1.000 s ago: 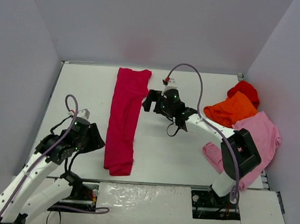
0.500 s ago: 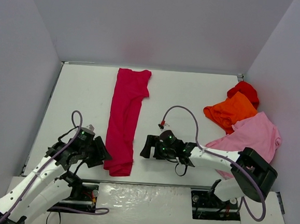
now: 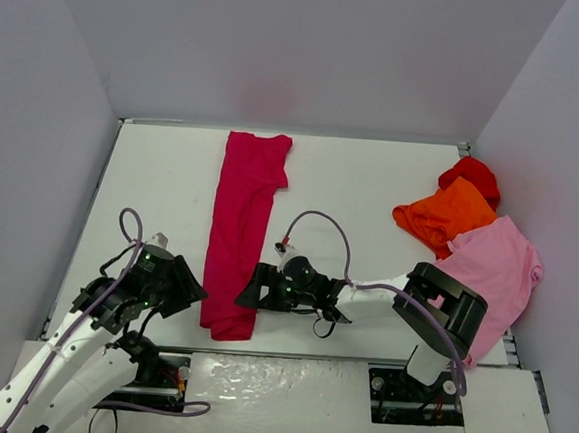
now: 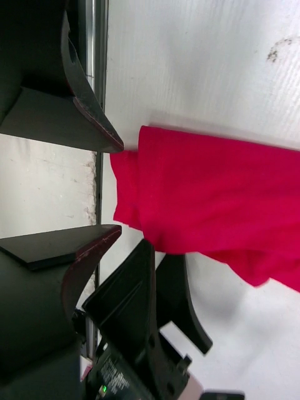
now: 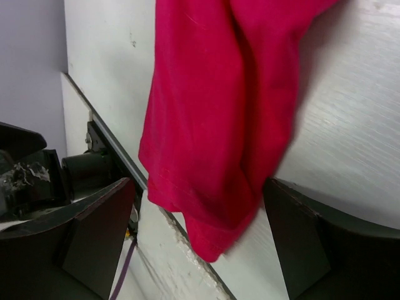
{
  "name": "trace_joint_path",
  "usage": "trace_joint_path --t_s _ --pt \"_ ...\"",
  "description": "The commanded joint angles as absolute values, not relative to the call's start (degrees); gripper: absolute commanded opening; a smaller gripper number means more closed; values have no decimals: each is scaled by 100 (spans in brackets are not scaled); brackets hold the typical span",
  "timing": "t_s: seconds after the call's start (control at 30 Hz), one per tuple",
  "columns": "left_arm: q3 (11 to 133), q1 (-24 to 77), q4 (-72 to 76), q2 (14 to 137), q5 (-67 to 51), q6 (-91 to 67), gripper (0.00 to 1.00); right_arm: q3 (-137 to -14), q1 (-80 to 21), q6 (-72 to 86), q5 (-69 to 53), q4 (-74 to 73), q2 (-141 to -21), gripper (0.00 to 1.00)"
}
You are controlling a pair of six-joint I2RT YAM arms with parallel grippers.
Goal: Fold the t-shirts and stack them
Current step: Rotate the tshirt 90 degrees
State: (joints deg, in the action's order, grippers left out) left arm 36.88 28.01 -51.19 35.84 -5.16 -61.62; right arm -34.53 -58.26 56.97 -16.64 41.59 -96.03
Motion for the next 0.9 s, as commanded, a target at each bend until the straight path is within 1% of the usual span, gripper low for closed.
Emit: trace_joint_path --t_s 0.0,0.13,0.17,0.23,0.33,0.4,0.47,0.5,0.53,0.57,0.63,0.67,0.73,0.8,0.83,0.87 --pt "4101 2804 -5310 3683 -273 -6015 47 -3555 -5980 5809 -1826 3955 -9946 82" --pt "3939 2804 -5160 3718 -389 -6027 47 -3629 -6161 5734 -1704 3513 -9813 81" --pt "3908 2804 -5116 3711 -409 -6029 47 -3623 -6211 5696 -1669 3407 -9703 76" --pt "3849 2804 -5030 3709 -439 -6037 47 -3629 -6260 5641 -1610 3147 -9550 62" --pt "3834 2804 -4927 3755 -457 -6008 47 -3620 -6294 5608 -1537 2787 -9420 45" --pt "3854 2804 -4859 3830 -480 -5936 47 -3589 -6315 5630 -1516 2662 -9359 37" --pt "3865 2804 -4834 3920 -520 -5894 47 -3556 -6334 5651 -1478 2616 -9294 26" --pt "3864 2804 -4817 3948 -531 -5878 47 -3547 -6344 5662 -1440 2600 -9271 22" --pt "3858 2804 -4788 3964 -536 -5862 47 -3543 -6355 5674 -1395 2585 -9256 21" --pt "3849 2804 -4754 3973 -536 -5854 46 -3552 -6363 5634 -1358 2592 -9266 22" --pt "3833 2804 -4715 3965 -544 -5854 46 -3606 -6363 5625 -1276 2598 -9338 32" --pt "3832 2804 -4704 3956 -552 -5846 47 -3627 -6363 5640 -1289 2624 -9373 40" --pt "3840 2804 -4702 3955 -554 -5814 47 -3599 -6394 5681 -1376 2765 -9401 63" --pt "3850 2798 -4722 3966 -529 -5776 46 -3470 -6413 5711 -1456 2930 -9279 80" --pt "3847 2795 -4728 3979 -516 -5754 46 -3362 -6416 5737 -1470 2994 -9204 85" --pt "3841 2795 -4729 3989 -510 -5732 47 -3261 -6416 5763 -1460 3037 -9113 88"
